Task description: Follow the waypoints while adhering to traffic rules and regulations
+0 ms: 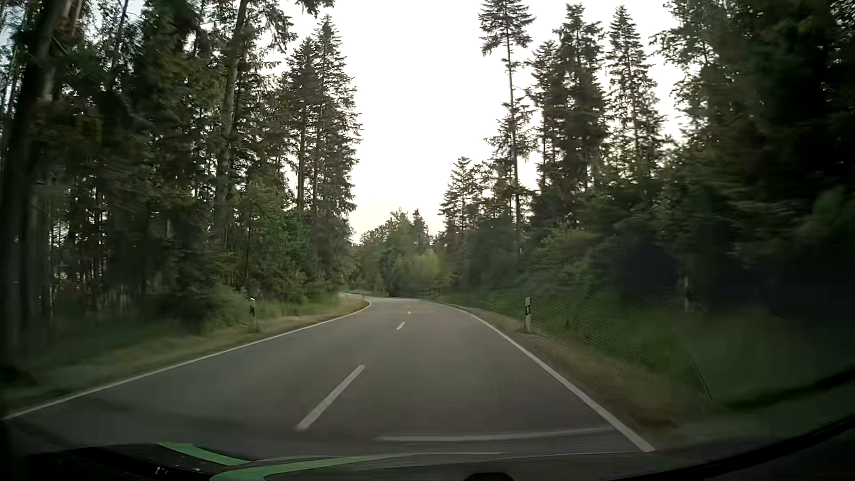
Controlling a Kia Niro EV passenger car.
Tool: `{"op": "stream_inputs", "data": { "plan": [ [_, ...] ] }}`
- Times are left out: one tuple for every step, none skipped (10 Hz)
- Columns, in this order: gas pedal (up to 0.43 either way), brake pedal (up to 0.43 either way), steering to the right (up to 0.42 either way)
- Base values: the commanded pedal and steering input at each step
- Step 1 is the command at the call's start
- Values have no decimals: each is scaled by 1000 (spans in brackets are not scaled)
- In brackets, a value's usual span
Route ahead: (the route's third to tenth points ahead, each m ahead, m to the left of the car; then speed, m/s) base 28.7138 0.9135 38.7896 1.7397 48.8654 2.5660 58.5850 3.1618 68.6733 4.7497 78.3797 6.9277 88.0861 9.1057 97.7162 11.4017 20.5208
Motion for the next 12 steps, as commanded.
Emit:
{"op": "stream_inputs", "data": {
  "plan": [
    [67,0,-7],
    [67,0,-9],
    [67,0,-10],
    [67,0,-11],
    [67,0,-13],
    [67,0,-14],
    [67,0,-14],
    [67,0,-14],
    [67,0,-14],
    [67,0,-14],
    [67,0,-14],
    [67,0,-14]
  ]
}}
